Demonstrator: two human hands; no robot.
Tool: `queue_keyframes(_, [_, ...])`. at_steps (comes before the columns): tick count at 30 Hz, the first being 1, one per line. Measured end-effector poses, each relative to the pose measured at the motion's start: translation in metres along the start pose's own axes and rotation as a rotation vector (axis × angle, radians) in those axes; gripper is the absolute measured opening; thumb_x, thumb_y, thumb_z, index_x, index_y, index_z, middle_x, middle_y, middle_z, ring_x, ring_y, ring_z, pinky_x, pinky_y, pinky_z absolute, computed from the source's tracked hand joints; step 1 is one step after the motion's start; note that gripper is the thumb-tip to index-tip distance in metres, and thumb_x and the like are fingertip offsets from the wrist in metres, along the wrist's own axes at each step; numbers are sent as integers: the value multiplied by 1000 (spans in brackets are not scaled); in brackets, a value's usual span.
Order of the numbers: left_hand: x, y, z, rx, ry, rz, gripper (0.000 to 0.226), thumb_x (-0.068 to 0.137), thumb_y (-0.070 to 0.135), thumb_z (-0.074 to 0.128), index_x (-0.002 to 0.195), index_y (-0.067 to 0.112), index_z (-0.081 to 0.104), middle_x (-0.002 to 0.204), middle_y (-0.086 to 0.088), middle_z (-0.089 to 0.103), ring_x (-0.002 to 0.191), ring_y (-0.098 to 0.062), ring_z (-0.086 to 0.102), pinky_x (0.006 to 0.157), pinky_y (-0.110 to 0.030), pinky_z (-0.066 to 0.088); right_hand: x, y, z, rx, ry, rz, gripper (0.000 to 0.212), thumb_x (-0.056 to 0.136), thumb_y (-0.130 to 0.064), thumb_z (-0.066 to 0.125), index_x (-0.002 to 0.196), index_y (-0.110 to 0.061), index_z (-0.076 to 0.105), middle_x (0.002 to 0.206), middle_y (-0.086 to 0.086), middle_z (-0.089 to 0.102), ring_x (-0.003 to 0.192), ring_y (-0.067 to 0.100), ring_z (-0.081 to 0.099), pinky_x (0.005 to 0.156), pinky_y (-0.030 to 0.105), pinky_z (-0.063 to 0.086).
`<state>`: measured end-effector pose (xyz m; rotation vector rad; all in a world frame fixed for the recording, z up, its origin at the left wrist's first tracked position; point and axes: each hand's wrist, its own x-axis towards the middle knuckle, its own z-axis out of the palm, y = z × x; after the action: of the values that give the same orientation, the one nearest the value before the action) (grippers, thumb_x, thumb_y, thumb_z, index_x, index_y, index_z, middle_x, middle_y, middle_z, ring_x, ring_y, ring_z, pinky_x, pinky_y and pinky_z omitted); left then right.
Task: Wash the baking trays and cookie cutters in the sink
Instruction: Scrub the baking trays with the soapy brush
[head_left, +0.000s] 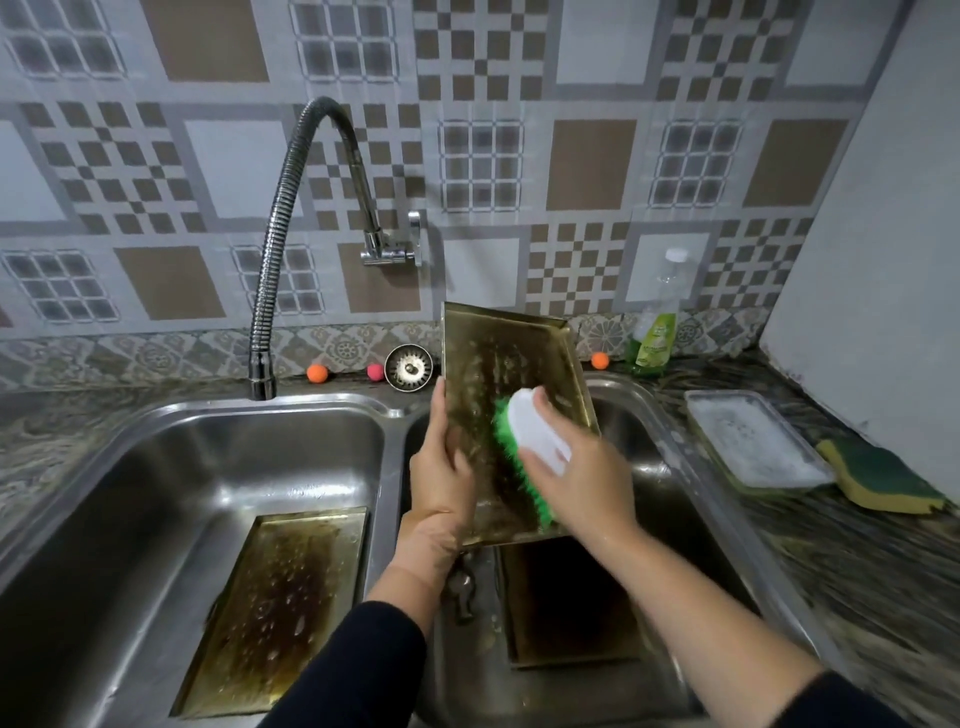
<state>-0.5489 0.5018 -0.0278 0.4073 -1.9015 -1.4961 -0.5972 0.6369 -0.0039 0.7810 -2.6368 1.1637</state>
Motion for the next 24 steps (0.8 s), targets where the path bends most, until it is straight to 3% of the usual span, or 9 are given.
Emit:
queue_keyframes(4, [-14, 17, 19, 24, -92, 42, 81, 83, -20, 32, 147, 29, 28, 109, 49, 39, 103, 36, 36, 100, 2, 22, 76, 6, -37, -35, 144, 119, 60, 90, -37, 60, 144, -39, 34, 126, 4, 63, 103, 25, 62, 77, 31, 50])
queue_keyframes(7, [-13, 23, 29, -16, -68, 57, 78, 84, -20, 33, 147, 27, 30, 117, 44, 38, 109, 34, 34, 103, 0, 21, 95, 12, -47, -35, 165, 152, 61, 90, -38, 59, 145, -39, 32, 134, 2, 57, 109, 25, 59, 79, 31, 49])
queue_keyframes(9, [-9, 21, 26, -22, -19, 39, 78, 85, -19, 33, 147, 28, 30, 117, 43, 39, 108, 34, 35, 103, 0, 23, 71, 15, -39, -30, 130, 165, 63, 89, -37, 61, 144, -42, 32, 123, 0, 62, 99, 21, 62, 70, 24, 49])
queue_keyframes(11, [-5, 18, 19, 4, 26, 25, 79, 85, -18, 34, 147, 29, 30, 111, 43, 42, 102, 36, 37, 96, 6, 25, 30, 18, -26, -22, 98, 153, 64, 88, -35, 63, 143, -42, 32, 94, -6, 62, 80, 13, 58, 54, 7, 36])
queue_keyframes(16, [-10, 23, 21, 64, 11, 18, 73, 92, -7, 40, 147, 37, 21, 102, 42, 42, 88, 38, 40, 83, 10, 27, 8, 4, -8, 77, 115, 67, 64, 87, -36, 65, 144, -38, 35, 94, -3, 69, 69, 5, 52, 58, 16, 38])
queue_keyframes(18, [-16, 23, 32, 95, -47, 29, 77, 90, -7, 40, 146, 43, 23, 107, 34, 45, 87, 35, 43, 85, 7, 29, 40, -16, -14, 72, 133, 37, 62, 89, -34, 63, 144, -36, 35, 93, -3, 68, 66, 4, 53, 58, 14, 36])
queue_keyframes(20, [-22, 22, 40, 149, -58, 14, 80, 90, -5, 40, 145, 49, 20, 106, 24, 52, 82, 27, 50, 84, -1, 34, 69, -34, -23, 126, 138, 53, 62, 89, -30, 63, 145, -35, 35, 118, -3, 65, 92, 11, 62, 72, 14, 39])
queue_keyframes(22, [-23, 23, 40, 220, -32, 3, 82, 90, 0, 39, 142, 58, 13, 101, 11, 65, 78, 9, 59, 85, -14, 42, 86, -44, -31, 220, 164, 102, 64, 88, -28, 63, 145, -36, 35, 136, -6, 54, 110, 19, 58, 80, 22, 41])
queue_keyframes(24, [-19, 27, 35, 299, 1, -7, 81, 92, 7, 40, 138, 63, 4, 91, 2, 69, 78, -9, 62, 83, -28, 49, 87, -47, -36, 257, 224, 131, 64, 87, -30, 60, 144, -40, 31, 135, -5, 52, 106, 22, 56, 78, 28, 45])
